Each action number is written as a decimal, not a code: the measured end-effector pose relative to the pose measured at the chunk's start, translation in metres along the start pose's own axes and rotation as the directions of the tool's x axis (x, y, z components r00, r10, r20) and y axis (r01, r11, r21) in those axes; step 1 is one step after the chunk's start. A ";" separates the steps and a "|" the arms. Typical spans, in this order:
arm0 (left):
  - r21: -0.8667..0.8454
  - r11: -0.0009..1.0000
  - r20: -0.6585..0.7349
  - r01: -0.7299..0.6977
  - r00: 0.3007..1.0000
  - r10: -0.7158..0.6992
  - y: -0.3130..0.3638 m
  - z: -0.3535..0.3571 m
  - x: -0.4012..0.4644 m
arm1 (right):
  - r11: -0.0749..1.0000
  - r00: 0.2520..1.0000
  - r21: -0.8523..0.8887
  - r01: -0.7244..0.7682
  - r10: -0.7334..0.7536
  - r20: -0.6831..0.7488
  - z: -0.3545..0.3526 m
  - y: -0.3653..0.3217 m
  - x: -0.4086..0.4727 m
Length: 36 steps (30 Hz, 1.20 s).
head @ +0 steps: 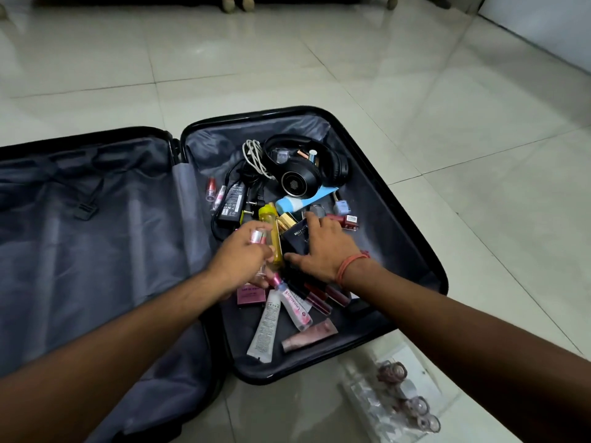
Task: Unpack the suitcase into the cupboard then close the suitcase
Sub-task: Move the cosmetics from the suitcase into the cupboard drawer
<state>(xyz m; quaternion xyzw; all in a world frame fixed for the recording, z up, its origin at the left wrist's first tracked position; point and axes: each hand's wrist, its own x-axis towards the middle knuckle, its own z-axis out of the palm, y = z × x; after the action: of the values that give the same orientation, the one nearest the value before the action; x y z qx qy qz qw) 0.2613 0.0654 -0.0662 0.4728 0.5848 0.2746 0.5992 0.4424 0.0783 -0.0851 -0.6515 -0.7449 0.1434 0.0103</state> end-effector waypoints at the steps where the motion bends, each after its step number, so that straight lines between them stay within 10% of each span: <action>1: 0.002 1.000 -0.005 0.000 1.000 0.000 -0.001 0.000 0.000 | 1.000 1.000 0.010 0.007 -0.007 0.012 0.002 0.002 -0.001; 6: 0.023 1.000 -0.009 -0.003 1.000 0.003 -0.002 0.002 -0.001 | 0.982 0.972 0.107 -0.155 0.171 -0.162 -0.004 0.033 -0.014; 14: 0.107 0.994 -0.039 -0.034 0.999 0.038 -0.001 0.010 -0.001 | 0.936 0.937 -0.059 -0.347 0.343 -0.066 -0.012 0.058 -0.031; 22: 0.378 0.902 -0.212 -0.208 0.929 0.303 0.025 -0.009 0.006 | 0.997 0.984 -0.023 0.076 -0.078 -0.161 -0.003 -0.011 -0.001; 30: 0.202 0.955 -0.311 -0.215 0.911 0.271 0.012 -0.017 0.008 | 0.945 0.998 0.324 -0.043 0.054 -0.026 0.014 -0.048 0.009; 36: 0.100 0.978 -0.291 -0.184 0.935 0.205 0.016 -0.022 0.013 | 0.949 0.979 0.255 -0.185 0.200 -0.036 0.000 -0.007 0.008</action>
<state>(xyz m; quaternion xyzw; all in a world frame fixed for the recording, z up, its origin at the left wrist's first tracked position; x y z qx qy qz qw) 0.2463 0.0883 -0.0545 0.5021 0.6286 0.3801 0.4564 0.4343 0.0851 -0.0847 -0.7186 -0.6530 0.2166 0.1012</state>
